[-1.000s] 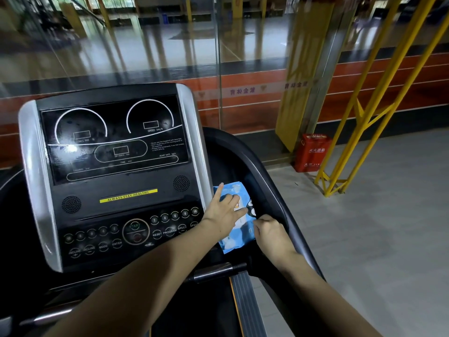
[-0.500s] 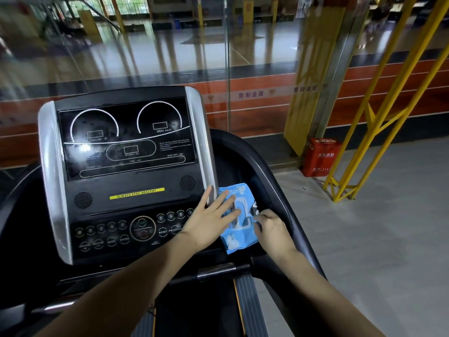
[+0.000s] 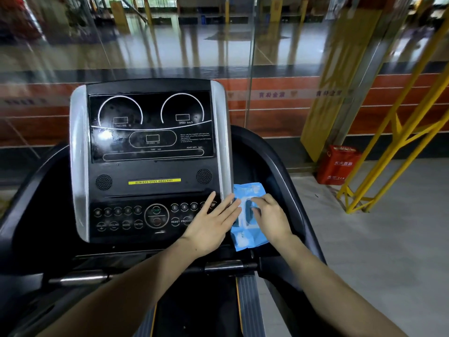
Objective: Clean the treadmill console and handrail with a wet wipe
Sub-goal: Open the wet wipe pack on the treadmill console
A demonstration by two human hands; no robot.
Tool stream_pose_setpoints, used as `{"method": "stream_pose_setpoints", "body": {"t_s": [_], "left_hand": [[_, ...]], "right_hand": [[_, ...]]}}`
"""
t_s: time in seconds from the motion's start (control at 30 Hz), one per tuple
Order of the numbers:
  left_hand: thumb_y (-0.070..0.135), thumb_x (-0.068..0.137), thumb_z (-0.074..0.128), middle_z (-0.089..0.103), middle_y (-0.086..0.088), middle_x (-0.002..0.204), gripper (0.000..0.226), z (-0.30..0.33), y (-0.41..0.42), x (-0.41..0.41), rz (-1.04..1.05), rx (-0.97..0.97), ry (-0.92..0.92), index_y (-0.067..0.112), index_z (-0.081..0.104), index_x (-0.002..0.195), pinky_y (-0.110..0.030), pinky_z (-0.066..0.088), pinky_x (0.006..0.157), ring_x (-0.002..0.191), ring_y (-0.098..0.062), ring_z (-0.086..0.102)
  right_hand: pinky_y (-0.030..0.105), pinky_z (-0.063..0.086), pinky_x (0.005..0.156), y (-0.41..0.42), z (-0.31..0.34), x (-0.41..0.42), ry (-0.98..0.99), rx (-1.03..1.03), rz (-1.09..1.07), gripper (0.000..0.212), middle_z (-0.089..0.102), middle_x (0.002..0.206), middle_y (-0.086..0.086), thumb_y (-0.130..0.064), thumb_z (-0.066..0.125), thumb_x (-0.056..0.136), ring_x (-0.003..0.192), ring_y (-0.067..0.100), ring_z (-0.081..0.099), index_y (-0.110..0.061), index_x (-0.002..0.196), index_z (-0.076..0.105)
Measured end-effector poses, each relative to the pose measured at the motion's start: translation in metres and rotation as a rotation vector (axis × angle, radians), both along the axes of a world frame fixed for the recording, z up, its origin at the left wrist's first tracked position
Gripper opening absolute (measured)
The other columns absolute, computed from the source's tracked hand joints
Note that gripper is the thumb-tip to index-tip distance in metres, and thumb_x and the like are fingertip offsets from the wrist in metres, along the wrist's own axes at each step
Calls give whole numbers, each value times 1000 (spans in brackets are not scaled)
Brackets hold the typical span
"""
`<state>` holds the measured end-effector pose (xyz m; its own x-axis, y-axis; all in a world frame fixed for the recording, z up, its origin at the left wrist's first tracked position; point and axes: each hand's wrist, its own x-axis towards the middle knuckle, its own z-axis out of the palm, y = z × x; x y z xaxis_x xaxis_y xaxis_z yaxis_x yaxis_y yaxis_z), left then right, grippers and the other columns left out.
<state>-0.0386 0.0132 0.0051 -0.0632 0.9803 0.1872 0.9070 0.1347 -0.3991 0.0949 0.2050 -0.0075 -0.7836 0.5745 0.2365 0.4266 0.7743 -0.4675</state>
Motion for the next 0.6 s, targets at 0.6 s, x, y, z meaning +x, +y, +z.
{"method": "stream_pose_setpoints", "body": {"t_s": [0.6], "left_hand": [[17, 99, 51, 3, -6, 176, 80, -8, 0, 5, 1, 63, -148, 13, 8, 167, -59, -4, 129, 162, -29, -12]], "right_hand": [[35, 55, 72, -5, -14, 31, 43, 146, 218, 7, 58, 92, -8, -11, 59, 99, 93, 13, 53, -18, 98, 60]]}}
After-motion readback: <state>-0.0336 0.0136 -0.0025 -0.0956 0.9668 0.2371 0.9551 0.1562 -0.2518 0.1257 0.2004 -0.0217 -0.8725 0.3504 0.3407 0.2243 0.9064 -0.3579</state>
